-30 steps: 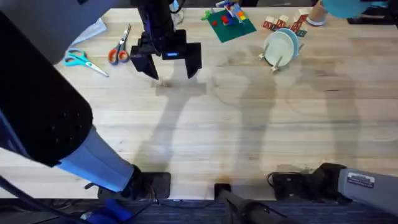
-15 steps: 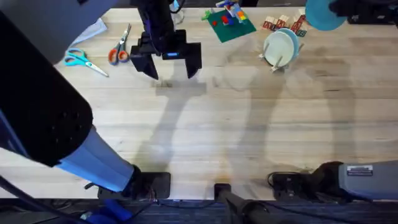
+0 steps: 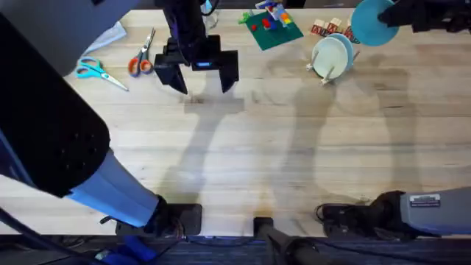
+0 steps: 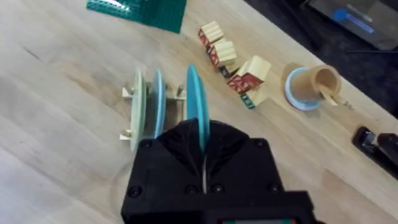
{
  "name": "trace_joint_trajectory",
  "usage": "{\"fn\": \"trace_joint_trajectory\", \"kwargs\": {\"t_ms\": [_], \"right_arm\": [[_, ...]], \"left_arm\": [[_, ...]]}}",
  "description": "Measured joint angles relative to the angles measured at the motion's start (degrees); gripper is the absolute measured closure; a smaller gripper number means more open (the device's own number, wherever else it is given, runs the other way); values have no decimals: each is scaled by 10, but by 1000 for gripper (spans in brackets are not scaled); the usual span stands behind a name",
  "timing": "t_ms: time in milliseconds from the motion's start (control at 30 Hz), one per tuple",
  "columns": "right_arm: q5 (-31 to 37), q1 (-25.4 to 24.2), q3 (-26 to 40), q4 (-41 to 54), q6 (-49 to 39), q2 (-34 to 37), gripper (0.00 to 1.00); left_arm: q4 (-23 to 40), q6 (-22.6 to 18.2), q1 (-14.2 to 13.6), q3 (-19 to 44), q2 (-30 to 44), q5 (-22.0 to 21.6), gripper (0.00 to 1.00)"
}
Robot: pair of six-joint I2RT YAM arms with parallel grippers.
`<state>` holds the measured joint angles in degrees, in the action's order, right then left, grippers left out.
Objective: Pick up the plates from the table one by one and place each into a slot on the dish rack.
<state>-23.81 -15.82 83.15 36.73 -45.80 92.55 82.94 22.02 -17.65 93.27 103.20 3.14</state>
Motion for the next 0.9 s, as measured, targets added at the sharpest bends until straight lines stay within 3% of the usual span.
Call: {"fn": "trace_joint_trajectory", "kwargs": {"t_ms": [900], "right_arm": [[0, 1, 0, -7, 4, 57, 970]], "left_arm": [[0, 0, 0, 0, 0, 0, 87]]}}
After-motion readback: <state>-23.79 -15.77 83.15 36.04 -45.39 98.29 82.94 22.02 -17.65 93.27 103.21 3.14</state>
